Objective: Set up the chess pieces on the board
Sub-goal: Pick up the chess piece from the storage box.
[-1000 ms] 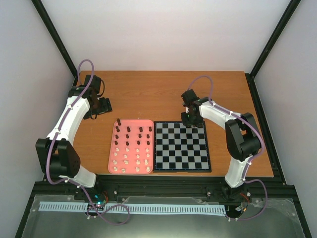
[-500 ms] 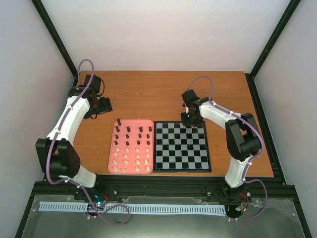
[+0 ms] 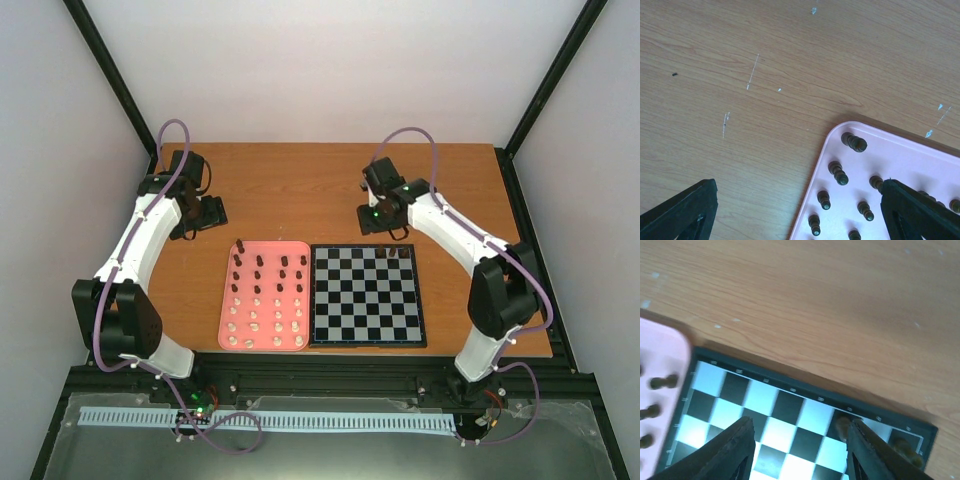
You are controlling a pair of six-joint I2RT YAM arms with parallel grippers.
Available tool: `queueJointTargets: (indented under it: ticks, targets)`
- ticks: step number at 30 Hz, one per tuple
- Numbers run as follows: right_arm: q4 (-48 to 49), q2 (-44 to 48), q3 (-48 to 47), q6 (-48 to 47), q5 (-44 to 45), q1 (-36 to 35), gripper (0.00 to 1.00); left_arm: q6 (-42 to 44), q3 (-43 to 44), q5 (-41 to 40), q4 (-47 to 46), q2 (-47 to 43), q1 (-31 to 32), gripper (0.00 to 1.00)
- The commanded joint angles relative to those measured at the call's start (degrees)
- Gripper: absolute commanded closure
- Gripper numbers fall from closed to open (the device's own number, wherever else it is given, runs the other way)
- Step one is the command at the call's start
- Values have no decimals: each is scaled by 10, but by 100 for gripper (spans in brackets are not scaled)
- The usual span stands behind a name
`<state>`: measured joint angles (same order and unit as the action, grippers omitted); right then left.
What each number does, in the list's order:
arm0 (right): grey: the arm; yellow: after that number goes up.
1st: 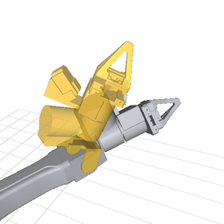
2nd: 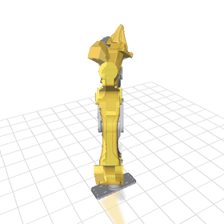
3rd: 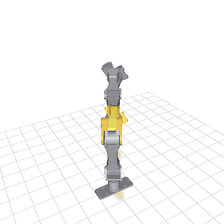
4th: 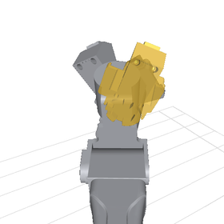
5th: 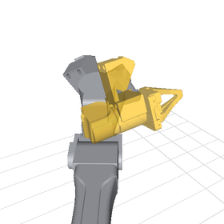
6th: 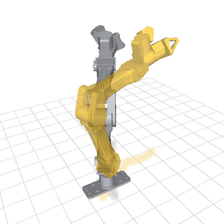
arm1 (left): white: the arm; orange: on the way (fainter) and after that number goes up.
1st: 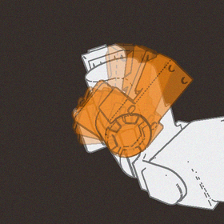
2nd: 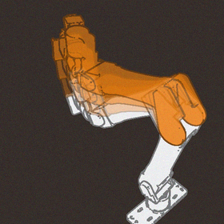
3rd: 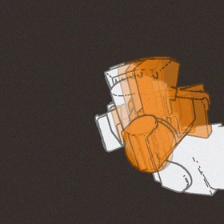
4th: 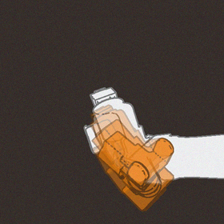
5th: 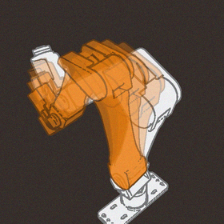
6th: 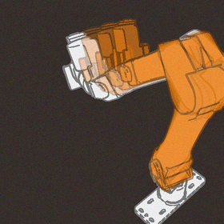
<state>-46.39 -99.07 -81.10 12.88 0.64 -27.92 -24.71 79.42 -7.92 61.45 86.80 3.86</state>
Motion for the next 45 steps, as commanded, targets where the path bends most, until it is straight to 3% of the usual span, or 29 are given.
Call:
queueJointTargets:
  ticks: [1, 8, 17, 28, 45]
  targets:
    - [-40, -42, -92, -12, 4, -63, 50, 9, -1, 5, -4, -10, -4, 0]
    - [-64, -157, -211, -17, -25, -149, 50, 10, -4, 9, -4, -16, -4, 0]
    - [-58, -209, -260, 9, -44, -172, 50, 15, -29, 45, -19, -33, -1, 0]
    - [-65, -160, -237, 0, -16, -106, 50, 35, -88, 93, -80, 13, 28, 29]
    - [-73, -132, -221, -23, -33, -39, 50, 49, -25, 117, -97, 160, 43, 35]
